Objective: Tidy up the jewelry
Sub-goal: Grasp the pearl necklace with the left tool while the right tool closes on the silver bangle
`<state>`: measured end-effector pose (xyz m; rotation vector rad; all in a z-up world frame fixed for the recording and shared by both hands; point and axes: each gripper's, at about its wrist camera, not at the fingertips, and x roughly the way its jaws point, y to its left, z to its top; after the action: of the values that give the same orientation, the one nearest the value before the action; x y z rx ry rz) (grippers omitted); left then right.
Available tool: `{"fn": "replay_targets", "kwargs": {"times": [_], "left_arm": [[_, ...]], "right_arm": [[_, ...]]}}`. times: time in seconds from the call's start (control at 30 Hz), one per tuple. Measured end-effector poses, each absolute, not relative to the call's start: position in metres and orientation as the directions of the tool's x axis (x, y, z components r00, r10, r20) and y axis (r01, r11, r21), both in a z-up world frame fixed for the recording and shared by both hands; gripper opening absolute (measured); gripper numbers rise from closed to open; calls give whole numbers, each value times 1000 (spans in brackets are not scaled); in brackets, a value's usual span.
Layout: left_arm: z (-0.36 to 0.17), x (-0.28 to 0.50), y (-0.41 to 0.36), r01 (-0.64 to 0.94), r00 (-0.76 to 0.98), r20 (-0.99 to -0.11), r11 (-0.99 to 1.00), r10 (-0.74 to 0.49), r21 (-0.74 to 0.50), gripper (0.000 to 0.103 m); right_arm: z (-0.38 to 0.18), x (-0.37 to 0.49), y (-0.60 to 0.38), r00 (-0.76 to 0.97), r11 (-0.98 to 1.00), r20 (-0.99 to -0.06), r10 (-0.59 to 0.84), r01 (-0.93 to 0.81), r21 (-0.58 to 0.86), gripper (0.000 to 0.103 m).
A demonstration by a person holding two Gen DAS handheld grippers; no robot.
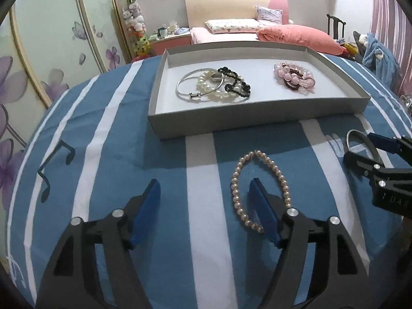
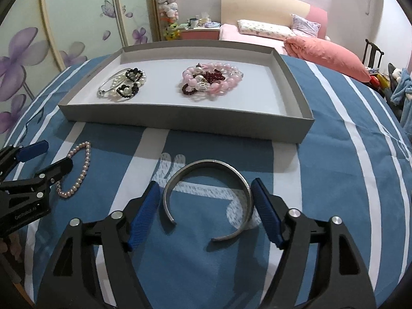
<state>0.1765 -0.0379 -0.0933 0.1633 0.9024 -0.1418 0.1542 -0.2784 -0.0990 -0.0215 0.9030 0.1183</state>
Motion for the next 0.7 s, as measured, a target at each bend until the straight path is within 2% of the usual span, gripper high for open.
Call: {"fn": "replay_targets", "kwargs": {"times": [0.2,0.47,0.6,0.7], "left_arm": [[-95,178,-32,165,599,-798,986,-71,36,72],[-94,175,-34,175,601,-796,984,-75,39,67],[-92,172,-37,182,611,-789,982,-67,58,52],[-91,170,-41,191,619,-783,978,-59,77,34]], "right_arm": [[-100,154,-278,610,994,-787,89,-110,27,78],[-101,153,-278,610,995,-788,78,-100,21,79],[-101,151,-279,611,995,-788,75,-96,20,79],[-101,150,-279,612,995,-788,74,-96,19,78]]}}
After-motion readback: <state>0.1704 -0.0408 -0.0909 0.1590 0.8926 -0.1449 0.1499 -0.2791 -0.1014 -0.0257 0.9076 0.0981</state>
